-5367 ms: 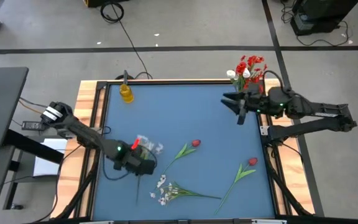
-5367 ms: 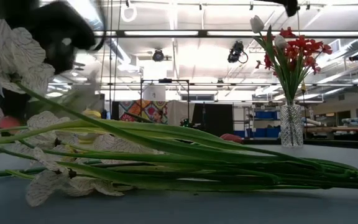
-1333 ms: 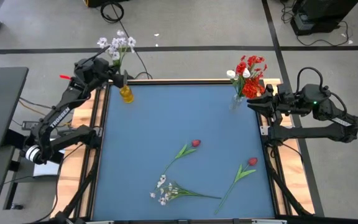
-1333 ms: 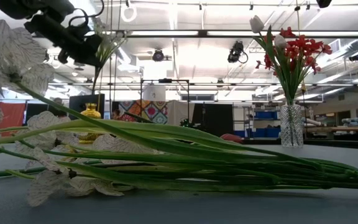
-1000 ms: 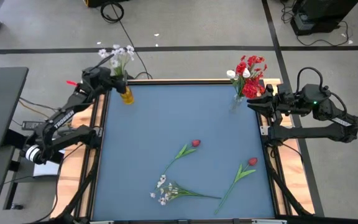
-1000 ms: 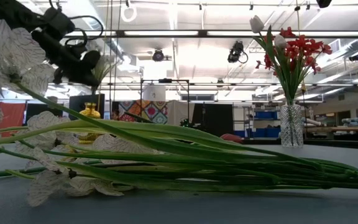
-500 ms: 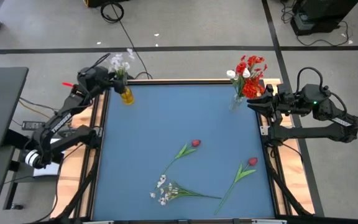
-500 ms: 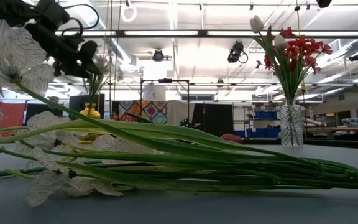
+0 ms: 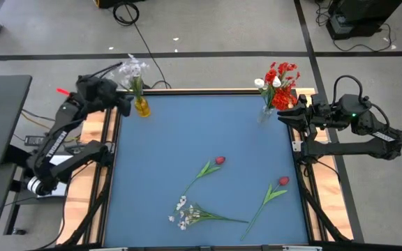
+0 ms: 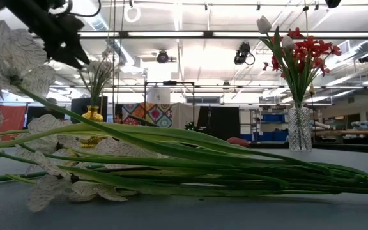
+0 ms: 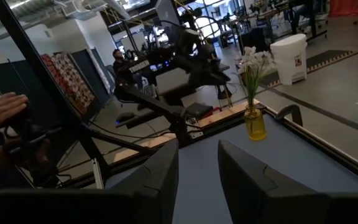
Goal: Sort flowers into vase by color
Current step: Put the left white flowers into the yellow vase, then put the top red tulip into the yellow vase
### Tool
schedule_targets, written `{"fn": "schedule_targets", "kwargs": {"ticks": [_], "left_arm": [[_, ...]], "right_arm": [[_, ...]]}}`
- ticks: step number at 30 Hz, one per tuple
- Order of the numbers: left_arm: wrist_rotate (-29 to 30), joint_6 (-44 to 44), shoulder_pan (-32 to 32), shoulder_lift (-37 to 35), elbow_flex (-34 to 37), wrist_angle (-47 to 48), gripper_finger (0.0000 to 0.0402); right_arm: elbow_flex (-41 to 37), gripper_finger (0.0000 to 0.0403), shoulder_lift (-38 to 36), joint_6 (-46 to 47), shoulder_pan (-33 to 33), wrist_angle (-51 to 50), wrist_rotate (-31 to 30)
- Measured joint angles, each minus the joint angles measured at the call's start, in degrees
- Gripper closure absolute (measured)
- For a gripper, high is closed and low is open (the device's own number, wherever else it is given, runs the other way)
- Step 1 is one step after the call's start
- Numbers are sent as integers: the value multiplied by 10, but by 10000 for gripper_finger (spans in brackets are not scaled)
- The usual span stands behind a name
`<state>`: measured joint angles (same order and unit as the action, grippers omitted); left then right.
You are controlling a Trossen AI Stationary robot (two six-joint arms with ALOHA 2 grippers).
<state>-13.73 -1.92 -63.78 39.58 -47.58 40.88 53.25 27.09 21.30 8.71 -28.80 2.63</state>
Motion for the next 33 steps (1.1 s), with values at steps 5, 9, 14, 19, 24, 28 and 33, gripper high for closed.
{"fn": "schedule_targets", "kwargs": {"ticks": [5, 9, 14, 19, 24, 28, 33], "left_arm": [[-66, -5, 30, 0, -54, 113, 180], [-129, 40, 107, 0, -54, 137, 190], [-134, 140, 240, 10, -18, 79, 212], [-112, 270, 374, 41, 25, -69, 229], [3, 296, 497, 117, 75, -200, 238], [35, 343, 555, 207, 108, -304, 239], [64, 376, 632, 327, 111, -384, 241]], "right_arm": [[0, 282, 0, 0, 0, 0, 0], [0, 282, 0, 0, 0, 0, 0], [0, 282, 0, 0, 0, 0, 0], [0, 282, 0, 0, 0, 0, 0], [0, 282, 0, 0, 0, 0, 0], [0, 282, 0, 0, 0, 0, 0], [0, 282, 0, 0, 0, 0, 0]]}}
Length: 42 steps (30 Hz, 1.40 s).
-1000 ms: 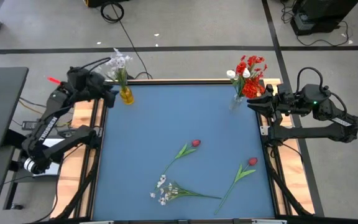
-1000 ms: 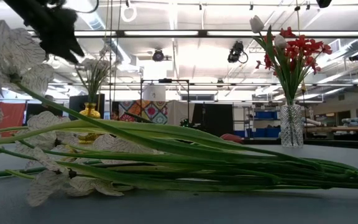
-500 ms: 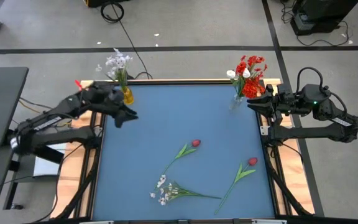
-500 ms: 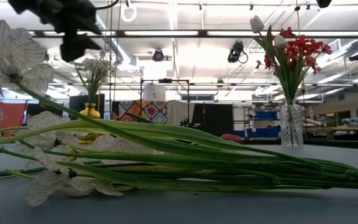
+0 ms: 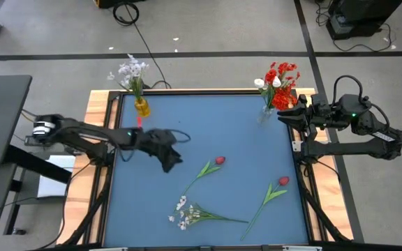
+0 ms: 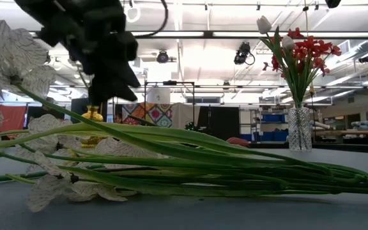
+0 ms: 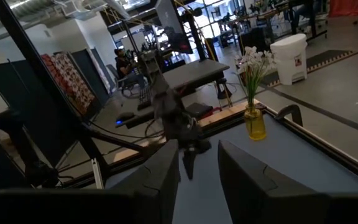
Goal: Sort flowers into vase by color
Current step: Put the top red tulip into the yellow vase
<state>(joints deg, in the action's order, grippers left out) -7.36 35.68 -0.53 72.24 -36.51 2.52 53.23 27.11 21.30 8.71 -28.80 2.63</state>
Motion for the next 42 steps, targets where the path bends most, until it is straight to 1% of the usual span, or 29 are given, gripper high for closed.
{"fn": "schedule_targets", "kwargs": {"ticks": [6, 9, 13, 17, 19, 26, 30, 33, 37, 39, 42], "left_arm": [[76, 72, 63, 103, -5, -92, 254], [103, 82, 90, 146, -31, -100, 259], [111, 63, 114, 195, -75, -110, 267], [142, 26, 128, 238, -115, -109, 274], [156, 17, 131, 260, -130, -108, 276], [175, 9, 130, 326, -165, -105, 276], [181, 9, 132, 354, -178, -80, 276], [183, 10, 134, 363, -187, -57, 276], [186, 17, 136, 364, -188, -49, 278], [189, 25, 136, 364, -187, -43, 287], [197, 26, 136, 365, -187, -34, 322]], "right_arm": [[0, 282, 0, 0, 0, 0, 0], [0, 282, 0, 0, 0, 0, 0], [0, 282, 0, 0, 0, 0, 0], [0, 282, 0, 0, 0, 0, 0], [0, 282, 0, 0, 0, 0, 0], [0, 282, 0, 0, 0, 1, 0], [0, 282, 0, 0, 0, 2, 0], [0, 282, 0, 0, 0, 3, 0], [0, 282, 0, 0, 0, 5, 0], [0, 282, 0, 0, 0, 5, 0], [0, 282, 0, 0, 0, 5, 0]]}}
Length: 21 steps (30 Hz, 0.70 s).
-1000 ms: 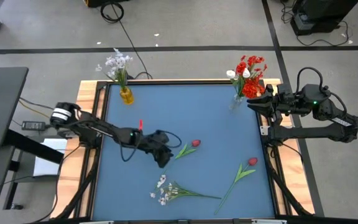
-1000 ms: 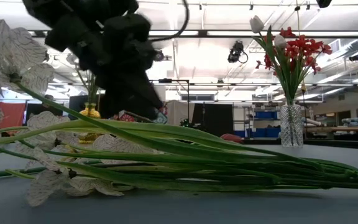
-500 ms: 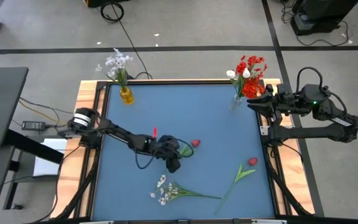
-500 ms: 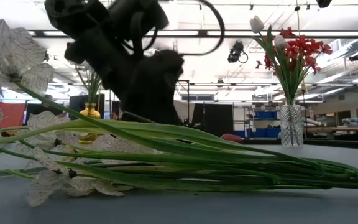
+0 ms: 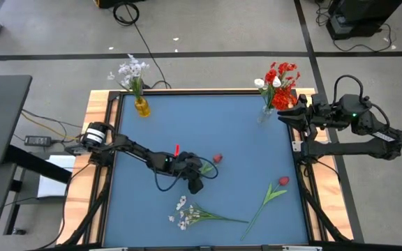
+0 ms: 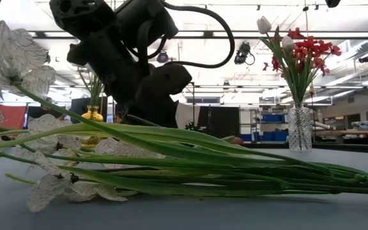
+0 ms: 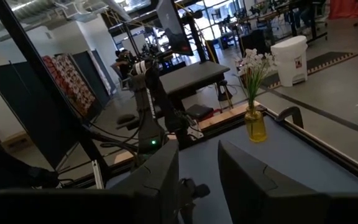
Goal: Sort flowers into vase by color
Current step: Put the top red tulip into the yellow vase
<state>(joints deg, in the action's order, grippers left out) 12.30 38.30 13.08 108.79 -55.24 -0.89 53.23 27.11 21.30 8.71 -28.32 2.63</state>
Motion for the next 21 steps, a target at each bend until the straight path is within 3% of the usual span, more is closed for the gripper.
{"fn": "schedule_targets", "kwargs": {"ticks": [4, 12, 21], "left_arm": [[1, 19, -4, 4, 1, 4, 386], [-5, 45, -47, -56, 8, 18, 395], [61, -83, -147, -235, 5, -33, 400]], "right_arm": [[0, 282, 0, 0, 0, 0, 0], [0, 282, 0, 0, 0, 0, 0], [0, 282, 0, 0, 0, 2, 0]]}}
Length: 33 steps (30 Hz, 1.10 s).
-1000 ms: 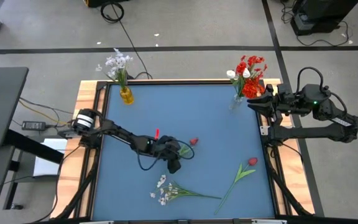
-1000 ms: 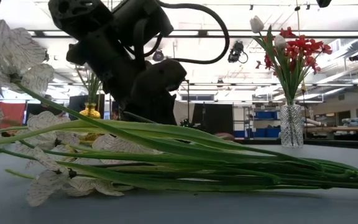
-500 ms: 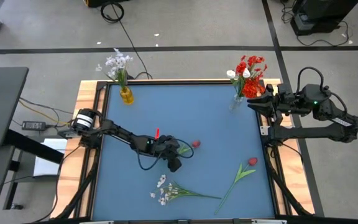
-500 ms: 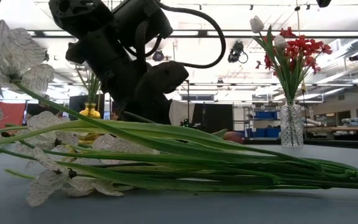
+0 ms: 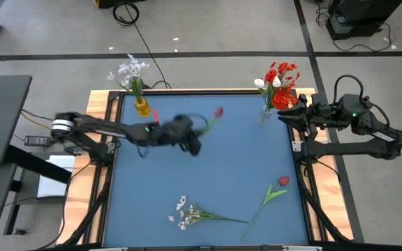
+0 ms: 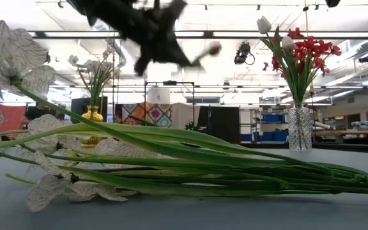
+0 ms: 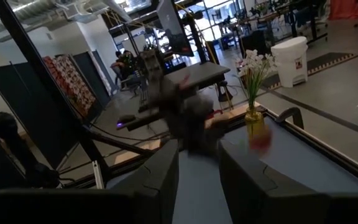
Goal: Sort flowers into vase by color
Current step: Put the top red tulip into the yellow vase
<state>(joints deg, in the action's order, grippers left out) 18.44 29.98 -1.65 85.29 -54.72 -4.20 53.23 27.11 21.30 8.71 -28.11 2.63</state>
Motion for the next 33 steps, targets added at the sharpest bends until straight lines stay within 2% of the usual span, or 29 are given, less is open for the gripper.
{"fn": "schedule_targets", "kwargs": {"ticks": [4, 8, 11, 14, 19, 22, 27, 33], "left_arm": [[15, -124, -38, -83, 0, -66, 400], [13, -254, -61, -136, 2, -127, 401], [14, -324, -76, -170, 51, -239, 401], [21, -367, -96, -204, 140, -389, 401], [49, -369, -151, -238, 296, -618, 401], [53, -369, -198, -255, 360, -710, 401], [57, -368, -299, -270, 412, -793, 394], [-53, -349, -423, -268, 424, -813, 398]], "right_arm": [[0, 282, 0, 0, 0, 0, 0], [0, 282, 0, 0, 0, 0, 0], [0, 282, 0, 0, 0, 0, 0], [0, 282, 0, 0, 0, 0, 0], [0, 282, 0, 0, 0, 0, 0], [0, 282, 0, 0, 0, 0, 0], [0, 282, 0, 0, 0, 0, 0], [0, 282, 0, 0, 0, 0, 0]]}}
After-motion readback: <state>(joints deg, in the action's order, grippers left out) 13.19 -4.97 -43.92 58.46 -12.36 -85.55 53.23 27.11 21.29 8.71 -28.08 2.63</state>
